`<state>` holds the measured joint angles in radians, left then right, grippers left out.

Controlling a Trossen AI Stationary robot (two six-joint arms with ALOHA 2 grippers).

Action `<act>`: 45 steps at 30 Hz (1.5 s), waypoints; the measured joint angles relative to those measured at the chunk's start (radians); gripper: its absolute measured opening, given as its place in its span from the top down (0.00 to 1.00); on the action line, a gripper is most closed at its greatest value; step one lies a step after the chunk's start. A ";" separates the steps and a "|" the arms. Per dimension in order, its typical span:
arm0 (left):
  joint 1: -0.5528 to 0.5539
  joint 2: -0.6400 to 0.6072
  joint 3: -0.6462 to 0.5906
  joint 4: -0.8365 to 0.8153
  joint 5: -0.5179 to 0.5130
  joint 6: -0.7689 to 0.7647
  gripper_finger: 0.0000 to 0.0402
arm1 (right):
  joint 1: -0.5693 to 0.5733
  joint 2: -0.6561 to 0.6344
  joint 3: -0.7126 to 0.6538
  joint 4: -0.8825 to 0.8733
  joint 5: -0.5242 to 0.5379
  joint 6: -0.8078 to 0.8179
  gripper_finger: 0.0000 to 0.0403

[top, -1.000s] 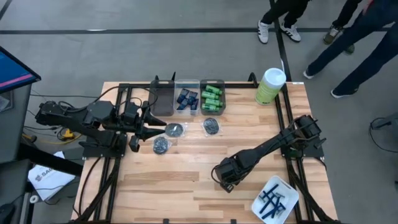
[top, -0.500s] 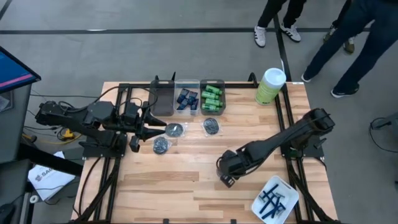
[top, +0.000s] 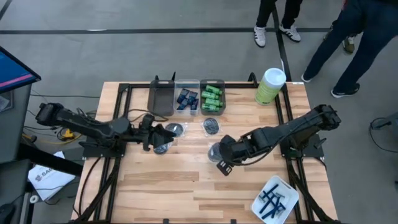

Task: Pick & Place Travel size toiletries
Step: Put the black hairbrush into the left black bin

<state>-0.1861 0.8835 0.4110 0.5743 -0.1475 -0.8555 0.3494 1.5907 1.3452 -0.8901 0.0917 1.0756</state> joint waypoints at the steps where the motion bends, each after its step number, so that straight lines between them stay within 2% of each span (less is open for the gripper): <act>1: 0.005 0.017 -0.034 0.062 0.000 -0.050 0.34 | -0.008 0.003 0.014 0.002 0.000 -0.021 1.00; 5: 0.033 0.106 -0.119 0.241 -0.002 -0.233 0.33 | -0.046 0.022 0.076 0.006 0.019 -0.087 1.00; 8: 0.045 0.182 -0.138 0.337 0.002 -0.337 0.33 | -0.075 0.041 0.135 -0.020 0.039 -0.152 1.00; 13: 0.062 0.294 -0.144 0.446 0.025 -0.434 0.32 | -0.120 0.078 0.223 0.014 0.042 -0.252 1.00; 15: 0.065 0.333 -0.130 0.488 0.033 -0.453 0.32 | -0.131 0.088 0.243 -0.031 0.047 -0.285 1.00; 18: 0.065 0.363 -0.129 0.496 0.031 -0.476 0.32 | -0.146 0.118 0.296 0.002 0.063 -0.322 1.00; 20: 0.065 0.384 -0.120 0.506 0.023 -0.491 0.32 | -0.149 0.126 0.309 -0.053 0.067 -0.348 1.00; 22: 0.065 0.387 -0.118 0.509 0.022 -0.503 0.32 | -0.153 0.154 0.341 -0.003 0.067 -0.356 1.00; 24: 0.064 0.405 -0.108 0.514 0.022 -0.510 0.32 | -0.160 0.170 0.355 -0.054 0.068 -0.383 1.00; 31: 0.064 0.430 -0.099 0.507 0.029 -0.525 0.32 | -0.161 0.248 0.458 -0.048 0.067 -0.430 1.00; 45: 0.064 0.465 -0.096 0.507 0.025 -0.550 0.33 | -0.163 0.236 0.481 -0.067 0.093 -0.459 1.00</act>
<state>-0.1219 1.3489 0.3145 1.0809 -0.1226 -1.4050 0.1867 1.8263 1.8259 -0.9569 0.1852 0.6171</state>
